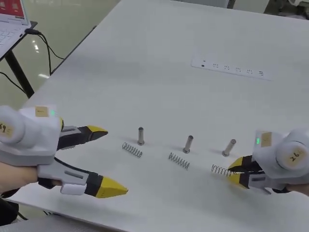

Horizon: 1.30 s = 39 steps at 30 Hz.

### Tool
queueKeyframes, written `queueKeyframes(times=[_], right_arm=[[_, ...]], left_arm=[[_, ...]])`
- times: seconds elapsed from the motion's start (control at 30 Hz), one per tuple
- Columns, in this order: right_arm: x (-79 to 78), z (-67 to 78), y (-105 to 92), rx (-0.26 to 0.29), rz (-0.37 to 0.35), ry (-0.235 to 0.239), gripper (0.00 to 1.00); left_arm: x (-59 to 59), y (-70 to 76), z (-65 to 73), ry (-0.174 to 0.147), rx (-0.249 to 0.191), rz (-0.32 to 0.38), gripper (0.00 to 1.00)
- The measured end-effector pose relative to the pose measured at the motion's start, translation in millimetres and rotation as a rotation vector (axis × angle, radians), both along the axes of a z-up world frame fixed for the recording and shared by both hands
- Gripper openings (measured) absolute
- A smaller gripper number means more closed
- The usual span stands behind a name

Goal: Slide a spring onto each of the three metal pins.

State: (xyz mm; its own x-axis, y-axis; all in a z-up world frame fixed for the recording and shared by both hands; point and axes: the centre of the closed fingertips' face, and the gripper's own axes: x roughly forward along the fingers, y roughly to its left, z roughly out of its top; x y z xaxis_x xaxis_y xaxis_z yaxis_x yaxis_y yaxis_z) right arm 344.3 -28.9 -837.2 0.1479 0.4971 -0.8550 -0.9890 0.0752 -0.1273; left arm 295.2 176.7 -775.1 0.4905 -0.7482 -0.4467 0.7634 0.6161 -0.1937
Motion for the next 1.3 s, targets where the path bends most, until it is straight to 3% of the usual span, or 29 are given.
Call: queueKeyframes(times=[0.27, 0.5, 0.8, 1.3], right_arm=[[-17.1, 16.9, 13.4, 0.041, 0.041, -0.004, 0.08], [-28.0, 29.4, 25.3, 0.065, 0.072, -0.012, 0.08], [-38.1, 30.8, 36.0, 0.07, 0.111, -0.019, 0.08], [-46.3, 37.4, 49.5, 0.09, 0.133, -0.016, 0.08]], left_arm=[[-3.4, -17.0, -1.1, 0.021, -0.005, -0.062, 0.86], [-4.8, -40.6, 0.8, 0.027, -0.02, -0.146, 0.8], [-5.4, -71.0, 0.6, 0.026, -0.077, -0.237, 0.73], [0.8, -116.7, 1.7, -0.024, -0.092, -0.349, 0.52]])
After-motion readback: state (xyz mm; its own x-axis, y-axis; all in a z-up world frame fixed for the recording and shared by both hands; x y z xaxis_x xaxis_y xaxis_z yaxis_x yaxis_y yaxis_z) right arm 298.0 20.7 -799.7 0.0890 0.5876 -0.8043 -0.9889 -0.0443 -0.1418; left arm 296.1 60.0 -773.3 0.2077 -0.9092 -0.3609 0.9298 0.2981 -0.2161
